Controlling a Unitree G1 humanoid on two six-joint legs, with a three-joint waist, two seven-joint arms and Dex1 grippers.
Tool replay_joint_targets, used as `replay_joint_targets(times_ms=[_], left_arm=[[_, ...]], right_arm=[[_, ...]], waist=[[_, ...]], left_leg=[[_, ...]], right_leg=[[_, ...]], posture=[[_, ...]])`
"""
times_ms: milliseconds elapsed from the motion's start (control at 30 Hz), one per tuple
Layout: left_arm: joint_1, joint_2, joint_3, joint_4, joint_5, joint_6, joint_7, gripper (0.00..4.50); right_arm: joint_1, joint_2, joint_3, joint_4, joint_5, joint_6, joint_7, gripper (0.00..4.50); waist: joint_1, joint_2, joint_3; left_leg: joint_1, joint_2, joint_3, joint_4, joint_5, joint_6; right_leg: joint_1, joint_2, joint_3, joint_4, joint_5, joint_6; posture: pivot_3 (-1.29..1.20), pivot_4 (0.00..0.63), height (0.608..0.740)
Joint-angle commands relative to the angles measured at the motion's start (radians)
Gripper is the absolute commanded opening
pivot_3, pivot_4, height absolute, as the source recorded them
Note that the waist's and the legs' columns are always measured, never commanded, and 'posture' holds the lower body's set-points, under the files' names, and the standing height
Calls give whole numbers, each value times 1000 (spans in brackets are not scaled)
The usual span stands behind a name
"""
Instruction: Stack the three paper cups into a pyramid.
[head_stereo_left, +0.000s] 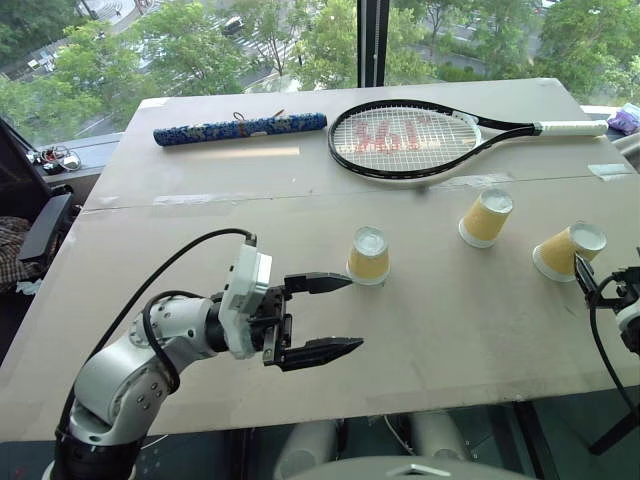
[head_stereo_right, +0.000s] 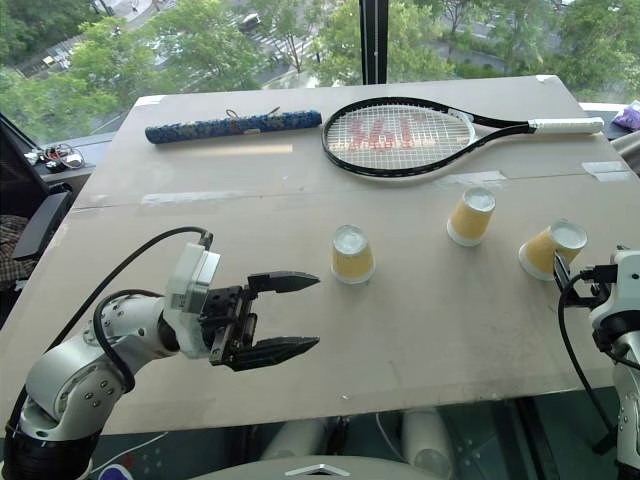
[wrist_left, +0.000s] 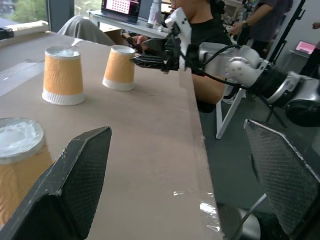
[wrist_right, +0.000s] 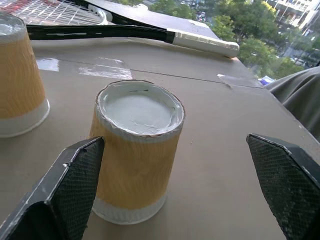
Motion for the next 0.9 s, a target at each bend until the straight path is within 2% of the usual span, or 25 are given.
replay_joint_targets(times_ms=[33,333,433,567,667,800,900], left_arm=[[12,15,23,-52,-32,-4,19,4388],[73,14,25,-29,5,-66,-1,4388],[78,12,15,-10,24,-88,-9,4500],[100,8,9,8,49,-118,-23,4500],[123,5,10,20,70,-144,-31,4500],[171,-4,28,50,106,-190,-35,4500],[197,-21,47,64,129,-226,-19,4500]], right_arm=[[-34,-6,-10,4,48,41,15,4500],[-152,-5,11,121,54,67,6,4500],[-170,-6,15,144,68,73,17,3685],[-174,-17,23,156,54,53,35,2090],[-160,-32,3,137,60,42,52,2090],[16,-150,-66,-57,230,75,328,2090],[84,-218,0,-214,333,114,463,2090]], waist=[[0,0,0],[-5,0,0],[-4,1,0],[-4,1,0],[-4,1,0],[11,5,2],[8,5,2]], left_leg=[[0,0,0,0,0,0],[1,0,2,0,0,0],[1,0,2,0,0,0],[0,0,2,0,0,1],[0,0,2,0,-1,1],[-1,0,2,-2,-1,2],[0,1,3,-2,-2,4]], right_leg=[[0,0,0,0,0,0],[0,0,2,0,0,0],[0,1,2,0,0,0],[0,1,2,-1,0,0],[0,1,2,-1,0,0],[0,0,1,-3,0,0],[0,0,2,-4,0,0]], posture=[[0,150,740],[0,150,740],[0,150,740],[0,150,740],[0,150,740],[0,150,740],[0,150,740]])
